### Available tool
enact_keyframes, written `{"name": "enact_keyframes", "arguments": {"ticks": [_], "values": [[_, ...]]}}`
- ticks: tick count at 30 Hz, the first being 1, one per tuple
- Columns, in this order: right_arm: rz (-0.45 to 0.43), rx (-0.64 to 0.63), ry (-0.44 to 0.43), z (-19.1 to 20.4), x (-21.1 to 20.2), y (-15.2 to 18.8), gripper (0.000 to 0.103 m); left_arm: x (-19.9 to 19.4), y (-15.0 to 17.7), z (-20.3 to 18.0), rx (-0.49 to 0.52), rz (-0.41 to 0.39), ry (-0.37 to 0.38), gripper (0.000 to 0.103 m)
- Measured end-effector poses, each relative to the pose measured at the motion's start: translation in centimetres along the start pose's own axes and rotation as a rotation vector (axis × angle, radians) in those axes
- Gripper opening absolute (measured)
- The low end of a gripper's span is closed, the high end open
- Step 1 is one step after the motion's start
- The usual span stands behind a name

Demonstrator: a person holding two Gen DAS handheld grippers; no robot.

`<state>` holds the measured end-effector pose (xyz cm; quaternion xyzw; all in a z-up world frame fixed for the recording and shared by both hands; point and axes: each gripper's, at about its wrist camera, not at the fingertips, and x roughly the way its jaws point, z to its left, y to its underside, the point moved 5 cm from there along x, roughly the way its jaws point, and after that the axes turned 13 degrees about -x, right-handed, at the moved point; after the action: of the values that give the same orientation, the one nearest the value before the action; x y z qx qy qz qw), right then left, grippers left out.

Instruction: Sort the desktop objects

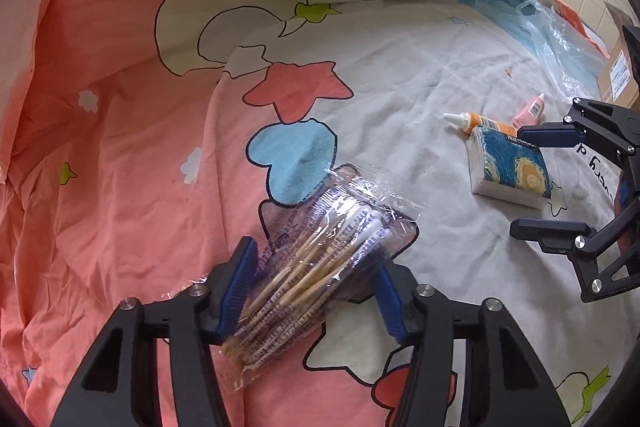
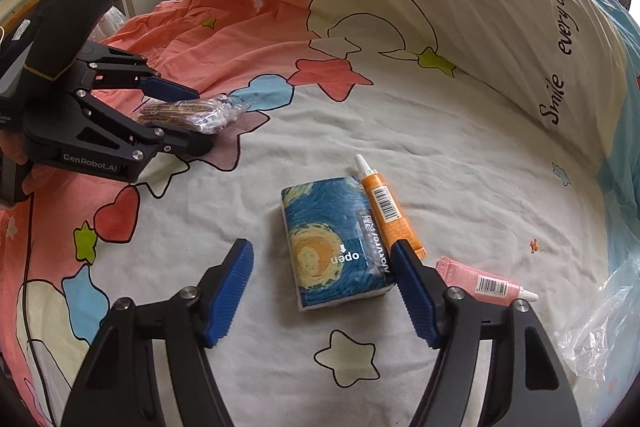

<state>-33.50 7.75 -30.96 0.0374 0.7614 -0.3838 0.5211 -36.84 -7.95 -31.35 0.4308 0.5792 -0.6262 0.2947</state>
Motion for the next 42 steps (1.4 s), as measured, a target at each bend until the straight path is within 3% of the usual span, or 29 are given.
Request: {"name": "enact_keyframes", "arguments": {"ticks": [3,4,13,23,31,42], "values": [[0.006,0.005,-0.001,-0.1,0.2,0.2,0.054,-0.1,0.0,0.0,0.004,0.004,-0.01,0.034],[0.009,0.009,0.001,-0.1,0.3,0.3,0.046,-0.2,0.1,-0.1,0.009,0.002,-0.015,0.03],[-0.017,0.071,-0.055,-0.2,-0.9,0.6,0.044,-1.7,0.1,-0.9,0.039,-0.004,-0.001,0.018],[-0.032,0.085,-0.065,0.8,-3.3,0.6,0.044,-4.2,-0.8,-2.5,0.041,-0.026,0.023,0.016],[-0.003,0.062,-0.036,1.8,-6.7,1.1,0.044,-6.9,0.7,-7.3,0.11,-0.003,0.071,0.016],[0.035,0.106,0.043,1.9,-14.9,4.8,0.044,-12.9,1.9,-14.4,0.148,-0.006,0.147,0.016]]}}
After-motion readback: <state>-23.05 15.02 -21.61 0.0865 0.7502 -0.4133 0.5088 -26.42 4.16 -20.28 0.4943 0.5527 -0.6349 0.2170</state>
